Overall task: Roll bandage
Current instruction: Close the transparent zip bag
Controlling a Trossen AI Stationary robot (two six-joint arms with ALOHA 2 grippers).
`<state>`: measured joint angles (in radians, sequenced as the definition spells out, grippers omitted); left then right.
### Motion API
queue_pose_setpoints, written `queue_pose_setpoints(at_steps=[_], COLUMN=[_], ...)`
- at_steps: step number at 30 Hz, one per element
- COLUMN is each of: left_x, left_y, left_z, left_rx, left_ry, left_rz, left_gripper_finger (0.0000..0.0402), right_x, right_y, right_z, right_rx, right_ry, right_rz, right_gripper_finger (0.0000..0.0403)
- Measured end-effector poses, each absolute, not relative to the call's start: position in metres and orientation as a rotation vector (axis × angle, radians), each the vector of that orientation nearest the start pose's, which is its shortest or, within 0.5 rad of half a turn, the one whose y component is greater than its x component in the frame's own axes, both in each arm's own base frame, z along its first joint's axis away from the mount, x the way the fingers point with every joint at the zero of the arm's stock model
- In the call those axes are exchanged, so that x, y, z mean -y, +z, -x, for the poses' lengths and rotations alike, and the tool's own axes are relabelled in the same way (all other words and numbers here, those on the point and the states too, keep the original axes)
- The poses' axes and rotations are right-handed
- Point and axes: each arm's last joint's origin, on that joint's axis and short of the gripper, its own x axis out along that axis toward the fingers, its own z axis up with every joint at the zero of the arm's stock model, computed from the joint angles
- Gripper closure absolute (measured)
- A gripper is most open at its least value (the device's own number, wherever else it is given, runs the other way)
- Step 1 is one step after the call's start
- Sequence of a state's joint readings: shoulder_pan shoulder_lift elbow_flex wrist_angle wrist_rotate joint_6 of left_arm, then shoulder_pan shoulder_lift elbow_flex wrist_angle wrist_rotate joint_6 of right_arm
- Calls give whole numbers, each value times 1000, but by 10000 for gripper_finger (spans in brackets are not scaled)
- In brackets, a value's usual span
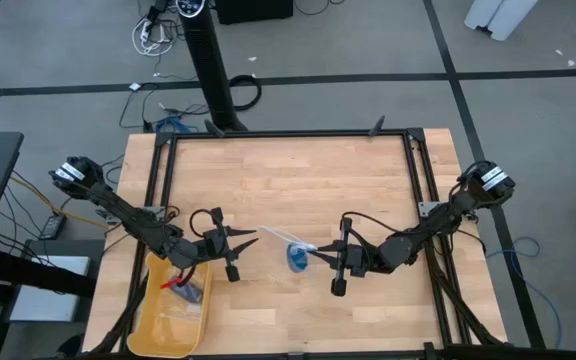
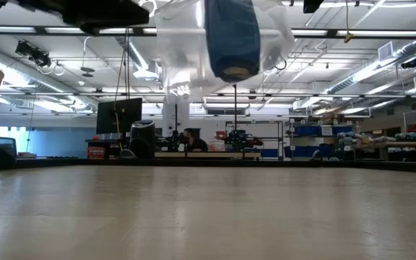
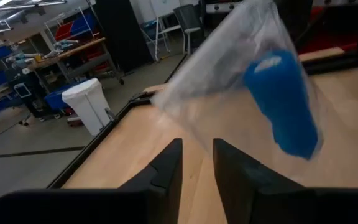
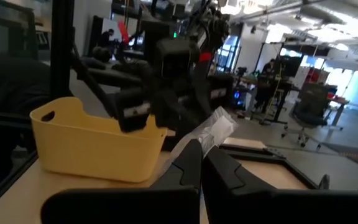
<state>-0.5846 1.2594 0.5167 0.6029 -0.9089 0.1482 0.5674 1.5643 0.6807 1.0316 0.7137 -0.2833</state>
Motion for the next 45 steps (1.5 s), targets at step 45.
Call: queue_pose_setpoints(at_steps=[45], left_x=[134], left_y=[281], left_z=[-281], left_rx=[-254], left_ry=[-35], left_rz=[-143], left_gripper_finger=[264], right_x=[-163], right_y=[251], right_z=[-327], right_rx=[-240], right_ry=[-8], right_rz=[417], right_gripper_finger=[403])
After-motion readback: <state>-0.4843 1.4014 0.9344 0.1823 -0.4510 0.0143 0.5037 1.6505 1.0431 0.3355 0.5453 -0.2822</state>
